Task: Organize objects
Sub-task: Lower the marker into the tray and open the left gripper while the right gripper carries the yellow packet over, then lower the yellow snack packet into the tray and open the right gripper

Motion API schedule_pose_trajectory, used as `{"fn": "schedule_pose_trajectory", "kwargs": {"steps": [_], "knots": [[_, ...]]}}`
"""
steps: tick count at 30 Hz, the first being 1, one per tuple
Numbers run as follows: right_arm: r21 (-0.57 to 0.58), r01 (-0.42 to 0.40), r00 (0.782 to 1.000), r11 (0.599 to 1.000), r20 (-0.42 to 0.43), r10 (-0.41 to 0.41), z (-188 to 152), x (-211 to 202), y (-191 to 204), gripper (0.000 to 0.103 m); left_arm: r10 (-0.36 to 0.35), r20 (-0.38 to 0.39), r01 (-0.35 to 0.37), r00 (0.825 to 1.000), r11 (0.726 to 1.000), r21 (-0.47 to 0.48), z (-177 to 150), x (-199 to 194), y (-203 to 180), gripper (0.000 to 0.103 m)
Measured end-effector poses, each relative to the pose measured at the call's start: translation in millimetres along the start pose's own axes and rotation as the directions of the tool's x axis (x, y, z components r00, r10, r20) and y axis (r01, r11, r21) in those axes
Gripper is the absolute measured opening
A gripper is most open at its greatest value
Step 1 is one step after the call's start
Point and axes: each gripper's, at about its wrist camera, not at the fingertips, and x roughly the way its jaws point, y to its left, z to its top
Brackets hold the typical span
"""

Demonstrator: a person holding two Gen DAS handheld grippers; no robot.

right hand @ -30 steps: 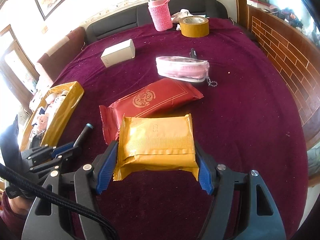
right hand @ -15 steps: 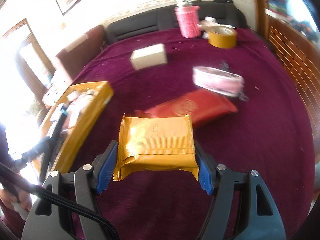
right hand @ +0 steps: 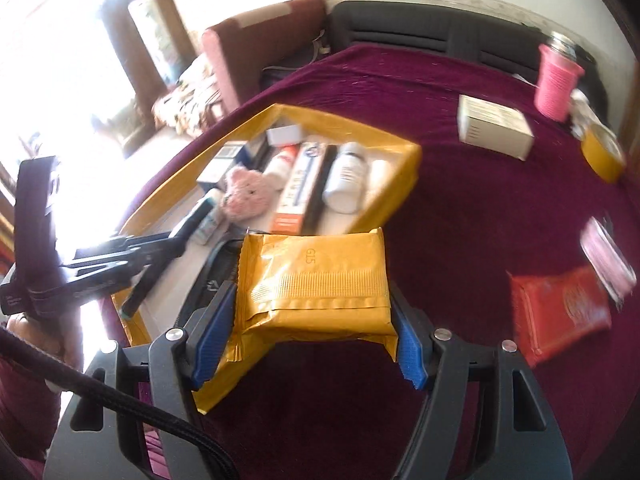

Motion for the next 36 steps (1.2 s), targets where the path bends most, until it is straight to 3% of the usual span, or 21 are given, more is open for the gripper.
{"fn": "schedule_pose_trajectory", "kwargs": {"steps": [5, 11, 12, 14, 16, 19, 23, 31, 36], "knots": [[-0.111, 0.023, 0.997, 0.994, -0.077, -0.031, 14, 27, 22, 0.071, -0.031, -0.016, 0.030, 0.999, 0.999, -0.027, -3, 16, 5, 0.011], [-0.248, 0.046, 0.983, 0.968, -0.161, -0.088, 25, 54, 33, 0.071, -0.047, 0.015, 0.047, 0.999, 0.999, -0.017, -7, 0, 7, 0.014], [-0.269, 0.040, 0.981, 0.962, -0.174, -0.089, 26, 57, 35, 0.071, -0.046, 0.024, 0.046, 0.999, 0.999, -0.011, -7, -6, 8, 0.015], [-0.317, 0.028, 0.977, 0.948, -0.191, -0.093, 27, 62, 41, 0.071, -0.039, 0.053, 0.039, 0.998, 0.999, -0.002, -8, -18, 9, 0.036], [-0.351, -0.003, 0.970, 0.937, -0.227, -0.082, 27, 68, 45, 0.071, -0.031, 0.081, 0.031, 0.996, 1.000, -0.002, -8, -25, 11, 0.046], [-0.381, -0.007, 0.965, 0.924, -0.245, -0.093, 31, 76, 44, 0.072, -0.038, 0.102, 0.039, 0.994, 0.999, -0.008, -7, -32, 16, 0.047], [-0.363, 0.030, 0.956, 0.932, -0.261, -0.132, 41, 85, 31, 0.073, -0.045, 0.094, 0.048, 0.995, 0.998, -0.034, -9, -31, 23, 0.048], [-0.274, 0.020, 0.973, 0.961, -0.218, -0.082, 46, 55, 14, 0.074, -0.056, 0.088, 0.062, 0.995, 0.996, -0.064, -12, -30, 26, 0.053], [-0.176, -0.037, 0.980, 0.984, -0.201, 0.001, 41, 44, 6, 0.074, -0.041, 0.084, 0.047, 0.996, 0.997, -0.065, -13, -27, 19, 0.054]]}}
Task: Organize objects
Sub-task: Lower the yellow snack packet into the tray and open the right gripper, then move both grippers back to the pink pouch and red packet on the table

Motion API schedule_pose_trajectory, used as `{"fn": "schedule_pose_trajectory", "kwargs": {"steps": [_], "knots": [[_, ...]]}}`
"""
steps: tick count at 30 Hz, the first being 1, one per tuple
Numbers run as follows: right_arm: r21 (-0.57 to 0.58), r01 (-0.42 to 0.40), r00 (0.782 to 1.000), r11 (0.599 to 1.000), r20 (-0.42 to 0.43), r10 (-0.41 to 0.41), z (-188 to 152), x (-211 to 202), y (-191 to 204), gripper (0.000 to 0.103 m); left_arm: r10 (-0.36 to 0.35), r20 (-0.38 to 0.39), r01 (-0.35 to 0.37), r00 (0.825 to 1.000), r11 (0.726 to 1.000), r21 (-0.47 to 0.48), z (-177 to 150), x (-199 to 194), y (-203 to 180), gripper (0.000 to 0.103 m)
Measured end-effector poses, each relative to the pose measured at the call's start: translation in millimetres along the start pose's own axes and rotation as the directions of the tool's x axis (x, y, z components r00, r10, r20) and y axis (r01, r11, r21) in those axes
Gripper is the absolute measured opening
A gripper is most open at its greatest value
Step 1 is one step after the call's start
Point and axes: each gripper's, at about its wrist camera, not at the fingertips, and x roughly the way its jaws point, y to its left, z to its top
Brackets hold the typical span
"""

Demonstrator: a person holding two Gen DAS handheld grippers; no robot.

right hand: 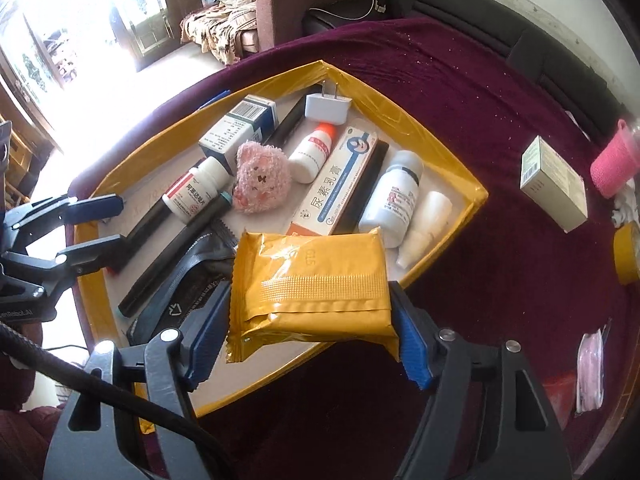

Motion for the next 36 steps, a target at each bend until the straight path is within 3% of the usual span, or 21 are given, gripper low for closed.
{"fn": "schedule_pose_trajectory", "kwargs": {"steps": [4, 12, 18, 26, 36], "knots": [[0.083, -0.082, 0.997, 0.993, 0.022, 0.080, 4, 10, -7, 0.075, 0.013, 0.000, -0.013, 1.000, 1.000, -0.005, -2, 1, -6, 0.055], [0.099, -0.063, 0.997, 0.993, 0.058, 0.057, 10, 11, -3, 0.077, 0.021, 0.000, -0.021, 1.000, 1.000, -0.015, -6, -3, -6, 0.055], [0.158, 0.006, 0.984, 0.987, 0.177, -0.035, 2, -30, -12, 0.077, 0.036, 0.021, -0.036, 0.999, 0.999, -0.010, -5, -7, -7, 0.055], [0.273, 0.174, 0.916, 0.946, 0.309, -0.258, -36, -73, -22, 0.081, 0.096, 0.042, -0.097, 0.995, 0.994, 0.041, -4, -3, -30, 0.055], [0.286, 0.118, 0.933, 0.951, 0.297, -0.205, -64, -47, -10, 0.081, 0.151, 0.052, -0.157, 0.987, 0.978, 0.136, -9, -2, -71, 0.055]]}}
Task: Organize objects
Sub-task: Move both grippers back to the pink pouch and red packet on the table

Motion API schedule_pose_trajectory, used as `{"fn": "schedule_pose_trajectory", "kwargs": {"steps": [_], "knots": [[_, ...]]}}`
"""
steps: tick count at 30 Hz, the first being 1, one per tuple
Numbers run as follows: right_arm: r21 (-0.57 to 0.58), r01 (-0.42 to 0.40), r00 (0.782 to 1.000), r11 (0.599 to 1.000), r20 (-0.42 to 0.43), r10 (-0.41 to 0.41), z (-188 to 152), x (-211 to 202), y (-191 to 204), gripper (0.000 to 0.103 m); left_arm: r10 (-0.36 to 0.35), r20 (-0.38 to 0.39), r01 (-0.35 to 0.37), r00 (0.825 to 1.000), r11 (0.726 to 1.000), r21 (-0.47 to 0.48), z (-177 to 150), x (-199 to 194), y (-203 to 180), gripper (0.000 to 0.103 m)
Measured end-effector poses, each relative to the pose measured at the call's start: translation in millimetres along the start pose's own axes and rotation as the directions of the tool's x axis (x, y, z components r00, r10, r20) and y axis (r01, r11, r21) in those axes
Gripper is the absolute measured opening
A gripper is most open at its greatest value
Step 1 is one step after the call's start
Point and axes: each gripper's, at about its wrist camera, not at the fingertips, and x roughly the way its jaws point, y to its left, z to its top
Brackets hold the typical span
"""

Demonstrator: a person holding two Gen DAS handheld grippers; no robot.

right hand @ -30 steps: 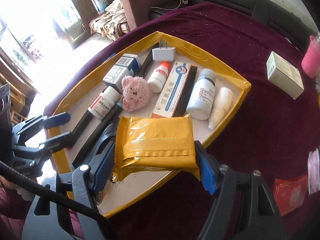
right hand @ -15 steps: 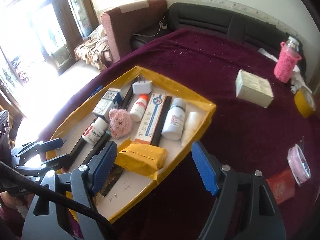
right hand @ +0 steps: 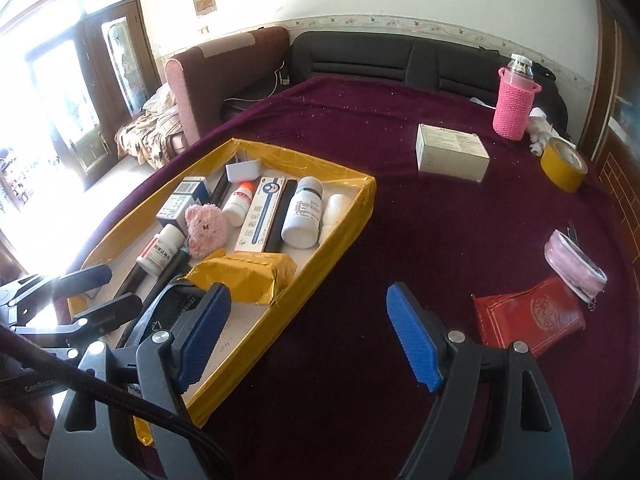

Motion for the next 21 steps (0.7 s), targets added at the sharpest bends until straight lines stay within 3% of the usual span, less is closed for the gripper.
{"fn": "schedule_pose_trajectory", "kwargs": {"steps": [21], "knots": [[0.055, -0.003, 1.000, 0.999, -0.008, 0.003, -12, -5, -25, 0.081, 0.061, -0.038, -0.058, 0.997, 0.997, 0.059, -1, 10, -30, 0.055]]}}
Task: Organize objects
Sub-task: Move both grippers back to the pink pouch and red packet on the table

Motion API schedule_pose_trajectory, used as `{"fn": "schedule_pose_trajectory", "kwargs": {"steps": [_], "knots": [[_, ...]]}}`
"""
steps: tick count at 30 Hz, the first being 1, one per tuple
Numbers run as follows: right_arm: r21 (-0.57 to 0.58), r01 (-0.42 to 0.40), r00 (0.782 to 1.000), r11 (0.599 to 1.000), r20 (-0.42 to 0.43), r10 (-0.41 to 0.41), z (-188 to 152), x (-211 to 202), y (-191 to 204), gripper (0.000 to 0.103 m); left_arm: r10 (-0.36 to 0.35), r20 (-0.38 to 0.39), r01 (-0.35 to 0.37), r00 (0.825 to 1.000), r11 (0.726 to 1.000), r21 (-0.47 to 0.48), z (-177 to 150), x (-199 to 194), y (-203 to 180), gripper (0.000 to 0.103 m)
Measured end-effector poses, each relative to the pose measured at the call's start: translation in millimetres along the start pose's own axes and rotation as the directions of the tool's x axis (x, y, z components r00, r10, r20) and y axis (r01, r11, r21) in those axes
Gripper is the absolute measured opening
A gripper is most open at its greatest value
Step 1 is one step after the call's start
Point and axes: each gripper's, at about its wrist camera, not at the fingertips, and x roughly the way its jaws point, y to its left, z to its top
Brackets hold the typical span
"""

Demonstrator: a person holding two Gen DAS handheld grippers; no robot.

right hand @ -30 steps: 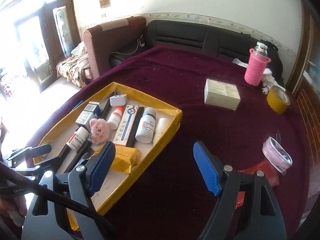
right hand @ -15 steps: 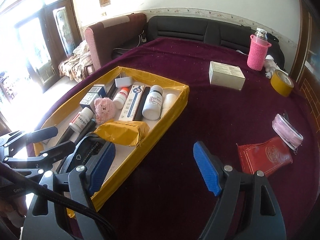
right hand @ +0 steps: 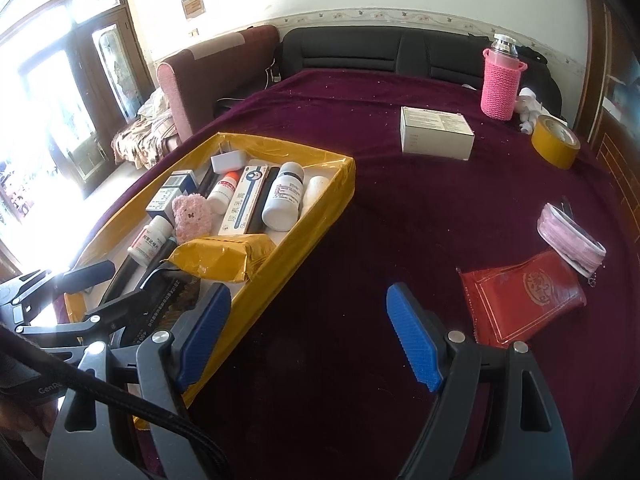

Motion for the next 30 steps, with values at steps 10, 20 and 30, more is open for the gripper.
{"fn": "schedule_pose_trajectory", "kwargs": {"steps": [10, 20, 30], "knots": [[0.078, 0.031, 0.999, 0.996, 0.008, -0.031, -5, -8, -41, 0.081, -0.004, -0.011, 0.004, 1.000, 0.999, 0.035, 5, 2, -18, 0.055], [0.359, 0.111, 0.991, 0.927, 0.033, -0.132, -22, -37, -153, 0.080, -0.098, -0.035, 0.101, 0.995, 0.990, 0.098, 16, 6, -60, 0.055], [0.522, 0.185, 0.976, 0.832, 0.004, -0.220, -36, -51, -238, 0.080, -0.200, -0.087, 0.212, 0.976, 0.962, 0.172, 24, 19, -120, 0.054]]}}
